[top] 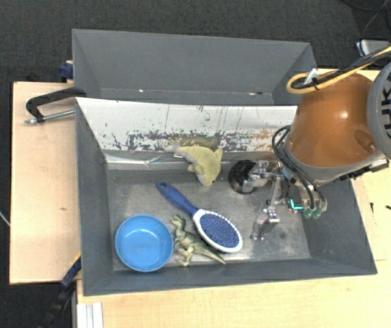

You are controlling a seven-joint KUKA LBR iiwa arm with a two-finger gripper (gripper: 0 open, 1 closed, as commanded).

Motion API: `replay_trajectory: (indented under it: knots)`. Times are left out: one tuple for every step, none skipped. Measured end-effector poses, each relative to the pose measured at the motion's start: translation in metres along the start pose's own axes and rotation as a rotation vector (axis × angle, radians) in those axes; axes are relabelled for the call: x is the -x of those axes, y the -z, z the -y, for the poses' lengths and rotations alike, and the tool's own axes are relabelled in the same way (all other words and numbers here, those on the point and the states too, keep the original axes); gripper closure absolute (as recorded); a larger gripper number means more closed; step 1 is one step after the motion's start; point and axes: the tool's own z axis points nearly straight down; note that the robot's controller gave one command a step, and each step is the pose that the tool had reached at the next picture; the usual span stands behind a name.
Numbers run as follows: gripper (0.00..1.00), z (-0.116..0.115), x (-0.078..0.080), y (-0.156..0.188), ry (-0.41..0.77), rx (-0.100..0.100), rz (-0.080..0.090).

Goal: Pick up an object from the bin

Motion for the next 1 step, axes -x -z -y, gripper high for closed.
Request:
replay_trajectory:
  knots:
    - [0.0,-0.0393,0.0133,-0.1174,0.595,-0.003,0.014]
